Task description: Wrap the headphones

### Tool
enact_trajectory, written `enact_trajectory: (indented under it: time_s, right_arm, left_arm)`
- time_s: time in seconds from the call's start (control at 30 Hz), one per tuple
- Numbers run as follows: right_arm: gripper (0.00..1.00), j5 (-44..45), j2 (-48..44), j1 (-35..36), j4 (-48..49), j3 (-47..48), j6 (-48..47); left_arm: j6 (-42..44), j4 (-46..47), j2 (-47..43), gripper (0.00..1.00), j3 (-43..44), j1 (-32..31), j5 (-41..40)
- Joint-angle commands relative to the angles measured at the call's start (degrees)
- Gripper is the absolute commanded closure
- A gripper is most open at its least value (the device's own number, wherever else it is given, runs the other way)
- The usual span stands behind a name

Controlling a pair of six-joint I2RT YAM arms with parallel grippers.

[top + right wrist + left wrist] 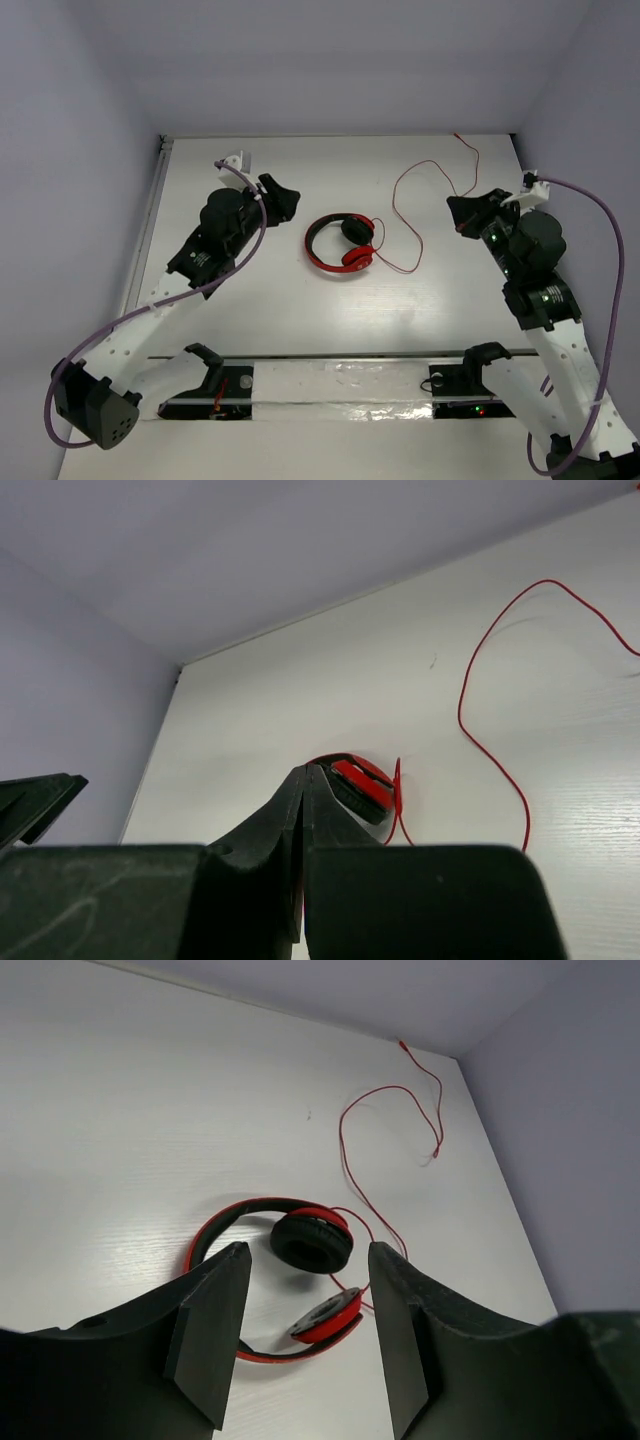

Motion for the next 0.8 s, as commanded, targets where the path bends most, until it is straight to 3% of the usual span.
enact_trajectory:
  time_s: [0.0, 0.1, 0.13, 0.2, 0.23, 0.27, 0.43, 0.6, 0.7, 0.73, 0.77]
  right_arm:
    - [1.0, -2.45, -0.09, -0.23, 1.97, 0.52, 0.29]
    - [0.99, -3.24, -0.09, -0.23, 2.42, 0.17, 0.21]
    - [1.0, -3.94, 0.08, -0.23, 2.42, 0.26, 0.03]
    - [1.0, -5.35, 0.7, -0.23, 2.68, 0.52, -0.06]
    - [1.0, -6.92, 1.57, -0.23, 2.94, 0.7, 0.03]
    - [1.0, -7.72, 2.01, -0.23, 3.29, 0.78, 0.12]
    - [1.0, -6.24, 6.4, 1.27, 4.09, 2.1, 0.03]
    - [1.0, -4.48, 11.24, 4.86, 4.96, 3.25, 0.12]
    - [1.0, -2.28, 12.21, 6.18, 5.23, 3.33, -0.23]
    - [1.0, -2.1, 12.47, 6.71, 5.23, 3.33, -0.41]
    - [1.0, -1.93, 12.56, 6.72, 5.23, 3.25, -0.5]
  left_arm:
    - [-0.21, 1.65, 0.84, 0.53, -0.24, -0.05, -2.78]
    - [-1.79, 0.25, 1.37, 0.6, -1.03, -0.05, -3.65]
    - [-2.41, -0.37, 1.37, 0.73, -1.47, -0.05, -4.53]
    - [-3.9, -2.12, 1.37, 0.84, -1.99, -0.05, -7.95]
    - [-4.95, -3.17, 1.98, 0.98, -2.17, -0.05, -8.83]
    - [-5.05, -4.66, 2.42, 1.0, -2.09, -0.05, -10.23]
    - [-5.4, -5.91, 4.09, 1.0, -5.67, -0.66, -11.83]
    - [-6.63, -8.28, 9.53, 1.0, -5.08, -4.17, -18.67]
    - [-7.25, -10.48, 14.54, 0.79, -3.41, -6.63, -22.98]
    - [-7.25, -10.05, 15.51, 0.66, -3.32, -6.64, -22.99]
    - [-6.81, -9.08, 17.61, 0.61, -3.4, -6.64, -21.43]
